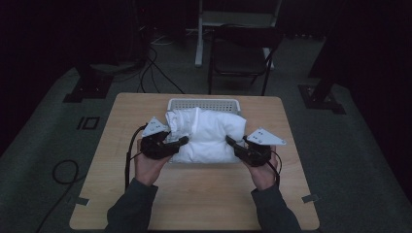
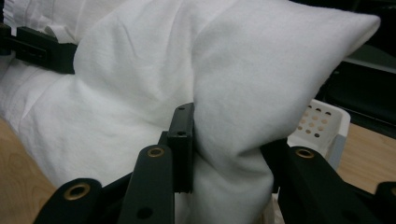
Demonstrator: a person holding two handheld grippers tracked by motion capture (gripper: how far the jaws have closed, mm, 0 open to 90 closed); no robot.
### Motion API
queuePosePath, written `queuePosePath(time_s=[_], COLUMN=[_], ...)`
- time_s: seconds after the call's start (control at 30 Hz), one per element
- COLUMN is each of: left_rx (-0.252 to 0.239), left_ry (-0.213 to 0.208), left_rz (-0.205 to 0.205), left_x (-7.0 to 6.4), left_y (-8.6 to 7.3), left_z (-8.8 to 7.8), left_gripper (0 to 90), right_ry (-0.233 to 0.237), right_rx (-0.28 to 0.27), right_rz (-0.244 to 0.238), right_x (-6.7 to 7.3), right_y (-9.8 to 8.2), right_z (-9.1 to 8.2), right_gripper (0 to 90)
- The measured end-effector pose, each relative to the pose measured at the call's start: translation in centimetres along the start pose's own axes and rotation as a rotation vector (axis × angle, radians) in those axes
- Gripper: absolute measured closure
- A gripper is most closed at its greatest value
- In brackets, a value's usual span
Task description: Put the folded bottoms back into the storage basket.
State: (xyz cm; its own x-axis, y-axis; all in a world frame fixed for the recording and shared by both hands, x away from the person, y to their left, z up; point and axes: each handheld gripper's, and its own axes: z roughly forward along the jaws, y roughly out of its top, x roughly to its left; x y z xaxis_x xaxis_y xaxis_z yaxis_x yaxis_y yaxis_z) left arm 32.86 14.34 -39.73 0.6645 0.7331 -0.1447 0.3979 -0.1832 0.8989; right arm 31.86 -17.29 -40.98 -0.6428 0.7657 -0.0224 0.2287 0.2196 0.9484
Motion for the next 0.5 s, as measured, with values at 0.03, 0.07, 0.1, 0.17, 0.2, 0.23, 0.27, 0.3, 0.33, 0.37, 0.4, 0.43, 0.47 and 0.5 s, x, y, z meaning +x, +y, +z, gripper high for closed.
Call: queuePosePath(time_s=[0.03, 0.07, 0.1, 0.17, 0.2, 0.23, 0.27, 0.3, 0.33, 0.37, 0.4, 0.43, 0.47, 0.5], left_rx=[-0.003, -0.003, -0.006, -0.009, -0.011, -0.016, -0.017, -0.019, -0.020, -0.023, -0.025, -0.027, -0.028, -0.028], left_ry=[0.001, 0.001, 0.002, 0.005, 0.007, 0.009, 0.010, 0.013, 0.016, 0.019, 0.023, 0.028, 0.032, 0.035], left_rz=[-0.003, -0.004, -0.007, -0.005, -0.006, -0.007, -0.008, -0.007, -0.007, -0.006, -0.005, -0.002, 0.001, 0.002], left_x=[0.1, 0.2, 0.3, 0.4, 0.4, 0.5, 0.6, 0.6, 0.6, 0.7, 0.7, 0.7, 0.8, 0.8], left_y=[0.1, 0.3, 0.4, 0.6, 0.8, 0.9, 1.0, 1.2, 1.3, 1.5, 1.7, 1.8, 2.0, 2.1], left_z=[0.0, 0.0, 0.1, 0.1, 0.1, 0.1, 0.2, 0.2, 0.2, 0.3, 0.3, 0.4, 0.4, 0.5], left_gripper=[54.5, 54.6, 54.6, 54.6, 54.6, 54.6, 54.7, 54.7, 54.7, 54.7, 54.7, 54.7, 54.7, 54.7], right_ry=[-0.003, -0.005, -0.006, -0.008, -0.011, -0.013, -0.015, -0.015, -0.017, -0.020, -0.021, -0.023, -0.025, -0.026], right_rx=[-0.002, -0.005, -0.007, -0.009, -0.009, -0.010, -0.013, -0.013, -0.016, -0.018, -0.019, -0.021, -0.024, -0.022], right_rz=[0.001, -0.001, 0.002, 0.001, -0.002, -0.004, -0.004, -0.002, -0.005, -0.004, -0.002, -0.001, 0.000, 0.002], right_x=[0.0, -0.1, -0.1, -0.1, -0.2, -0.2, -0.3, -0.3, -0.4, -0.5, -0.5, -0.6, -0.7, -0.8], right_y=[0.1, 0.3, 0.4, 0.7, 0.8, 1.0, 1.1, 1.2, 1.4, 1.6, 1.7, 1.8, 2.0, 2.1], right_z=[0.0, 0.1, 0.2, 0.3, 0.3, 0.4, 0.4, 0.5, 0.5, 0.6, 0.7, 0.8, 0.9, 0.9], right_gripper=[66.8, 66.8, 66.8, 66.8, 66.9, 66.8, 66.9, 66.9, 66.9, 66.9, 67.0, 67.0, 67.0, 67.0])
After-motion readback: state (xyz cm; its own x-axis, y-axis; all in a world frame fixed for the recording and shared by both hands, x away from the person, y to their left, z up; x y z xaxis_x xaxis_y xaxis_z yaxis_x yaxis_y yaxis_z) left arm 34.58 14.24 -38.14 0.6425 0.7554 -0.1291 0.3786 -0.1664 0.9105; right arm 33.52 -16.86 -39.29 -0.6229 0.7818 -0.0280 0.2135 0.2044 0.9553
